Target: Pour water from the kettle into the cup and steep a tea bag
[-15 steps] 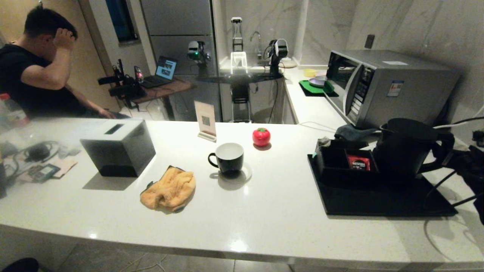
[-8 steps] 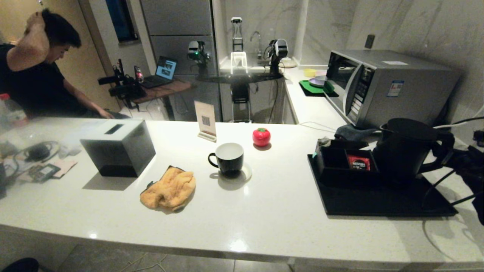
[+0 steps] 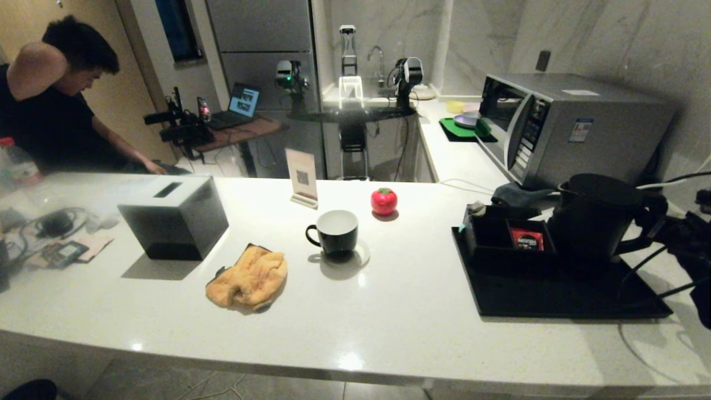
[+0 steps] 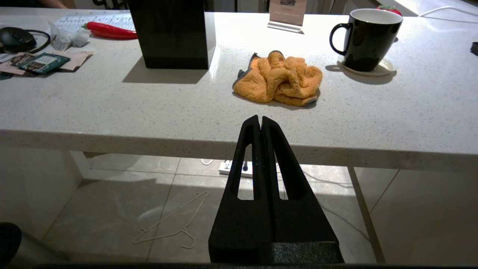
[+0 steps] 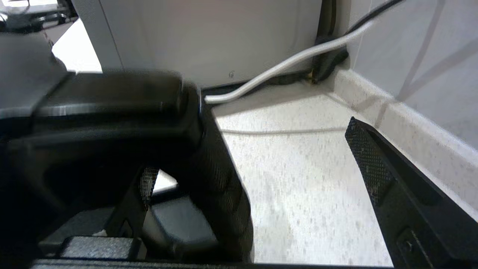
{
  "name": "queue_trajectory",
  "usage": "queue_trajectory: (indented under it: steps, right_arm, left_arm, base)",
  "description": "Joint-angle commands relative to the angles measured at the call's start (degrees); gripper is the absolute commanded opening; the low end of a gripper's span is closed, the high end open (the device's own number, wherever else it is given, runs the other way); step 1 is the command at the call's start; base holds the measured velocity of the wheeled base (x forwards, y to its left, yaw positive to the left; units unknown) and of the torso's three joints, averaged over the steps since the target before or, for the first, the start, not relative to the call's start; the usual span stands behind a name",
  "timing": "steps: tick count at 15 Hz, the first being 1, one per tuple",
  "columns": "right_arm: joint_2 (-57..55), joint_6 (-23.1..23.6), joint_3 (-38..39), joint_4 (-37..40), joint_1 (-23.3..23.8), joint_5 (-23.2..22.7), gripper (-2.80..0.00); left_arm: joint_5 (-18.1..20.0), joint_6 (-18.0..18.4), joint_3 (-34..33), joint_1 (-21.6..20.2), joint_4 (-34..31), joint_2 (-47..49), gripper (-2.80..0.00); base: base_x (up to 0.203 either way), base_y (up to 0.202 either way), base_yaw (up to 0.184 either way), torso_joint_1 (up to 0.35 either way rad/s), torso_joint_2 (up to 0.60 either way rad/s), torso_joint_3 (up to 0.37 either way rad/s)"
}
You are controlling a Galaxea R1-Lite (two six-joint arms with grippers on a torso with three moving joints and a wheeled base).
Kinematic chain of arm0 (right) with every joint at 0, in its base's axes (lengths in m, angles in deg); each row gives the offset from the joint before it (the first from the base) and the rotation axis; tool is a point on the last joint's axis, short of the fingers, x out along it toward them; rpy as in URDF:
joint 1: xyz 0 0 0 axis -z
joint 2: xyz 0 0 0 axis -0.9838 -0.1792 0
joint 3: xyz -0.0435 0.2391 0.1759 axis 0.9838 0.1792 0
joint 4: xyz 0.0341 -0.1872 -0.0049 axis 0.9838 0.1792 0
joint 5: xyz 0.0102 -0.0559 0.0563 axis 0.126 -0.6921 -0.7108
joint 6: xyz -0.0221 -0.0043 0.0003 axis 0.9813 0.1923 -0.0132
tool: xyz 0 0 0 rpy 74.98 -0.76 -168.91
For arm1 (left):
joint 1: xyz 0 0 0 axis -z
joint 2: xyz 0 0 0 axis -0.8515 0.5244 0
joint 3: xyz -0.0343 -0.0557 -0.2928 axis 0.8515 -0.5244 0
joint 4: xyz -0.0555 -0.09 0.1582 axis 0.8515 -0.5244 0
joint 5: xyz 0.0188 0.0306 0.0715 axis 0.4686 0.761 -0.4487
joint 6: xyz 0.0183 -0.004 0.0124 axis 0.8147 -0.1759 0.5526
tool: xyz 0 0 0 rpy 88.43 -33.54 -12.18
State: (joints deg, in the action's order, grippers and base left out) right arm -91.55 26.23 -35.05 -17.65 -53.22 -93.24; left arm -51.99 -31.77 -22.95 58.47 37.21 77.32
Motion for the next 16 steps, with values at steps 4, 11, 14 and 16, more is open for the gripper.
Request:
queue_trajectory:
  steps: [4,11,14,16]
  right_arm:
    - [-0.87,0.52,-0.82,-2.77,0.0,-0.08,0.0]
    - [-0.47,0.49,-1.52,-2.77,-0.09,-0.17,-2.8]
    - [0.01,0.45,-1.43,-2.77,-0.17,-0.25,-2.8]
    - [0.36,0.53,-1.02,-2.77,-0.17,-0.25,-2.8]
  left_arm:
    - [0.01,-0.02,0.04,-0.01,0.02,0.07,-2.8]
    - [0.01,-0.02,0.04,-0.01,0.02,0.07,-2.8]
    - [0.01,-0.02,0.03,-0.01,0.02,0.07,-2.8]
    - [0.01,-0.02,0.04,-0.01,0.02,0.07,-2.8]
  base:
    - [0.0,0.0,0.0,0.0,0.0,0.0]
    - [0.0,0.0,0.0,0.0,0.0,0.0]
    - [0.0,0.0,0.0,0.0,0.0,0.0]
    - [0.0,0.0,0.0,0.0,0.0,0.0]
